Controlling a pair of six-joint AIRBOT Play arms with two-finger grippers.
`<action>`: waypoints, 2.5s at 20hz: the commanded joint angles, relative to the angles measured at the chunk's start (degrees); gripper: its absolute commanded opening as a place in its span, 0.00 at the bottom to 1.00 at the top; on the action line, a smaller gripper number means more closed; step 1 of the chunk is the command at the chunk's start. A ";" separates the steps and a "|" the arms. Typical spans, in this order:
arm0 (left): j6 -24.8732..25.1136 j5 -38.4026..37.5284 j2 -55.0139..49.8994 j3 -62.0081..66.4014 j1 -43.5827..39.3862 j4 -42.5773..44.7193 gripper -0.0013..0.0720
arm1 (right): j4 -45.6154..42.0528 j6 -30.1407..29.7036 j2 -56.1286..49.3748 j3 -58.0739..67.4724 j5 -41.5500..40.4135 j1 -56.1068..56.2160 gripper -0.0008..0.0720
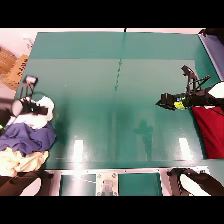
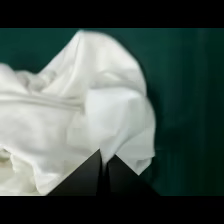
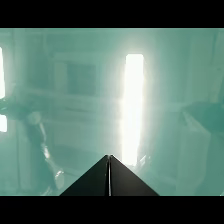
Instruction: Fold the shirts.
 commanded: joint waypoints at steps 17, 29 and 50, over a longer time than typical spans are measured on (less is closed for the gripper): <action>10.49 6.71 -23.45 22.03 -41.97 -47.34 0.89 | 0.20 0.04 0.04 0.00 -1.36 0.02 0.29; 1.38 -15.54 -19.17 20.33 -4.09 -29.86 1.00 | 4.46 0.04 0.02 -11.76 -3.02 -0.59 0.70; 14.21 11.37 -31.61 17.68 -6.38 -56.33 0.05 | 15.78 -6.62 -15.91 -2.97 -14.25 10.14 0.03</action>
